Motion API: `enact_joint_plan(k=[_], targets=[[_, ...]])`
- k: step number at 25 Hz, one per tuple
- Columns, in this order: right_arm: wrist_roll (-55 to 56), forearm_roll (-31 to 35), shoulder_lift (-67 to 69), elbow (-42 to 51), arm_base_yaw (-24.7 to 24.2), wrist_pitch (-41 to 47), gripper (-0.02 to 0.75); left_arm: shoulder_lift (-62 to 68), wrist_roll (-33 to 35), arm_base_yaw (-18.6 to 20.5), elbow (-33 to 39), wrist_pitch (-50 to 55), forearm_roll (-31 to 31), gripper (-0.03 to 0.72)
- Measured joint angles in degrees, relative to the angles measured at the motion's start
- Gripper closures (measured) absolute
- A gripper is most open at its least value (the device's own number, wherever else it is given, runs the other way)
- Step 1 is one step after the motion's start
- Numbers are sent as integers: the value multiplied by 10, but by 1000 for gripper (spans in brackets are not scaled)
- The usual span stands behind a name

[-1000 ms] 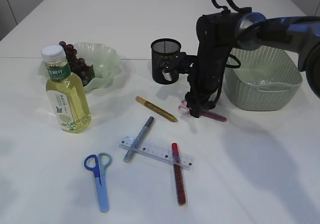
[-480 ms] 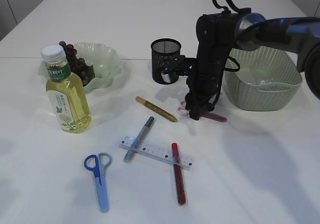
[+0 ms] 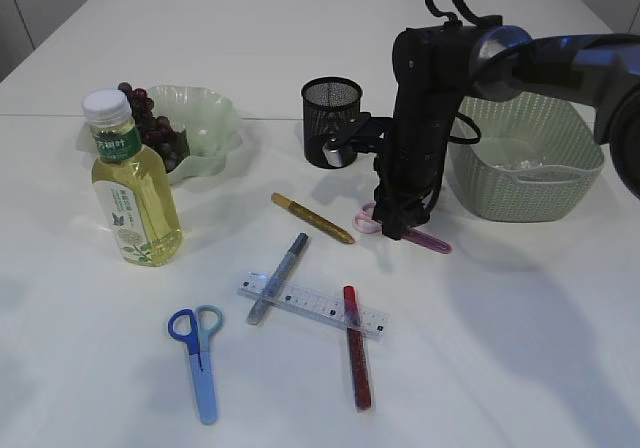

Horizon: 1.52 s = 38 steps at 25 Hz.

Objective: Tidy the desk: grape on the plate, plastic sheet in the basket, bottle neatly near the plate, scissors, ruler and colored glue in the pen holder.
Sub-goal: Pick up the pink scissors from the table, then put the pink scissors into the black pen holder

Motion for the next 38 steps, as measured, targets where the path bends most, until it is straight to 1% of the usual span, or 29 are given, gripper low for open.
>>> enact_joint_plan(k=[5, 12, 19, 21, 26, 31, 34, 38], targets=[[10, 12, 3, -8, 0, 4, 557, 0, 0, 0, 0, 0, 0, 324], [48, 32, 14, -76, 0, 9, 557, 0, 0, 0, 0, 0, 0, 324], [50, 70, -8, -81, -6, 13, 557, 0, 0, 0, 0, 0, 0, 326], [50, 102, -13, -86, -14, 14, 557, 0, 0, 0, 0, 0, 0, 326], [38, 223, -22, -118, -56, 15, 557, 0, 0, 0, 0, 0, 0, 327], [30, 326, -23, -157, -91, 13, 557, 0, 0, 0, 0, 0, -1, 327], [8, 371, -23, -168, -96, -22, 557, 0, 0, 0, 0, 0, -5, 327], [-46, 449, -23, -170, -96, -88, 557, 0, 0, 0, 0, 0, -18, 327]])
